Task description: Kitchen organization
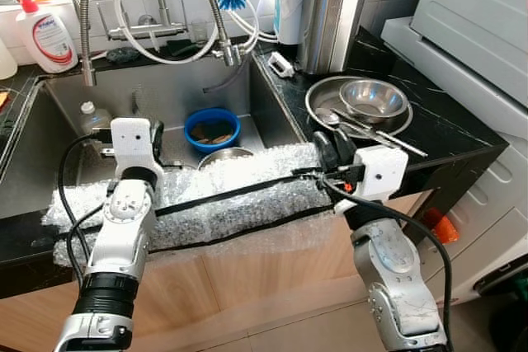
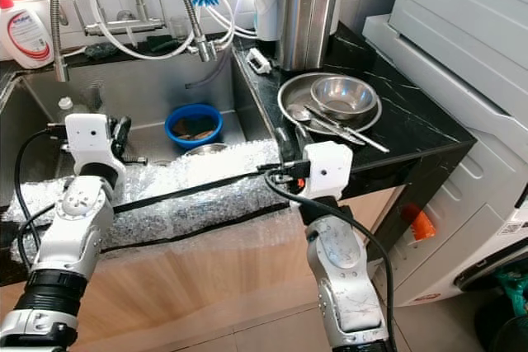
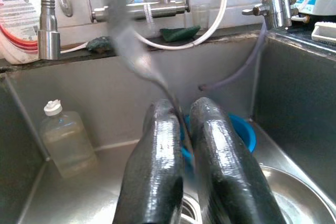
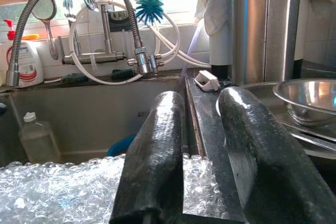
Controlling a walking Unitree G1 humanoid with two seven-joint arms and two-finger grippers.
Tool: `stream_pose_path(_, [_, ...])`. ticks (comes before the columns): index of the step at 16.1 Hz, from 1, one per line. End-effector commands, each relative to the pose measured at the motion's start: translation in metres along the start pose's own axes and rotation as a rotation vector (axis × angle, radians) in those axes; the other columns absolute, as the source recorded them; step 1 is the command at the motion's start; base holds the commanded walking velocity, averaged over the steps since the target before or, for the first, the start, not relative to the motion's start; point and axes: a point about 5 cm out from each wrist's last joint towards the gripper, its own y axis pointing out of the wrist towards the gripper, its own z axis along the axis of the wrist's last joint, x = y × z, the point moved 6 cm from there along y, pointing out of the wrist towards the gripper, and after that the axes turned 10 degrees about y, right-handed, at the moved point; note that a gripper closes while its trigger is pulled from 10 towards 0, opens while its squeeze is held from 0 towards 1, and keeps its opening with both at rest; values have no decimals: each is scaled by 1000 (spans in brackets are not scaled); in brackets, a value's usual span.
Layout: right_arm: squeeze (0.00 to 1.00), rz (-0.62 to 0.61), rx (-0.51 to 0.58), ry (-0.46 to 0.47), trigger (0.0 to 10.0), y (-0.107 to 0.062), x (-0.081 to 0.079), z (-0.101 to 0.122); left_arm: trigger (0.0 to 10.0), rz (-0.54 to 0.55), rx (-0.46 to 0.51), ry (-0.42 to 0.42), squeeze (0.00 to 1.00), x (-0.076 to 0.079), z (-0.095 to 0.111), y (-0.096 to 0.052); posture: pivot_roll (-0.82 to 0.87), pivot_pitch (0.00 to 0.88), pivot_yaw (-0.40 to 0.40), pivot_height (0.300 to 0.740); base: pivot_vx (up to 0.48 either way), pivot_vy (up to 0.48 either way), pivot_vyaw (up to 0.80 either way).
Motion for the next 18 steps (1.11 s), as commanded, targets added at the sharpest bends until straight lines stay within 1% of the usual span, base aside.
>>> stream_pose_path(1, [0,-16,-18,0,10000,-2,4,-5,10000,-10,-29,3,824,4,-6,-2,-97,0,34,740,0,0,0])
stream_pose_path(7, [0,-16,-24,4,10000,0,3,-7,10000,-1,-15,-3,827,4,-2,0,-93,0,33,740,0,0,0])
stream_pose_path(8, [0,-20,-23,2,10000,0,4,-6,10000,16,8,0,788,2,3,0,-94,0,33,740,0,0,0])
stream_pose_path(9, [0,-24,-18,2,10000,-1,4,-5,10000,43,51,-1,749,-3,13,1,-97,0,34,740,0,0,0])
stream_pose_path(10, [0,-28,-15,-2,10000,-1,5,-4,10000,68,94,-8,0,-8,22,0,-98,0,35,740,0,0,0])
stream_pose_path(11, [0,-33,-15,-9,10000,-1,7,-4,10000,98,158,-27,0,-15,37,-1,-100,0,33,740,0,0,0])
stream_pose_path(12, [0,-50,-6,-15,10000,-3,10,-1,10000,133,261,-14,0,-27,64,-4,-100,0,33,740,0,0,0])
stream_pose_path(13, [0,-61,-3,-17,10000,-4,13,1,10000,129,299,18,0,-31,75,-6,-101,0,32,740,0,0,0])
stream_pose_path(15, [0,-71,-7,-24,10000,-6,16,1,10000,95,303,75,0,-30,76,-11,-103,0,34,740,0,0,0])
stream_pose_path(16, [0,-95,-10,-22,10000,-10,20,1,10000,64,293,118,0,-28,70,-18,-103,0,33,740,0,0,0])
stream_pose_path(18, [0,-145,-13,-10,10000,-16,31,1,10000,41,262,154,0,-27,57,-28,-106,0,30,740,0,0,0])
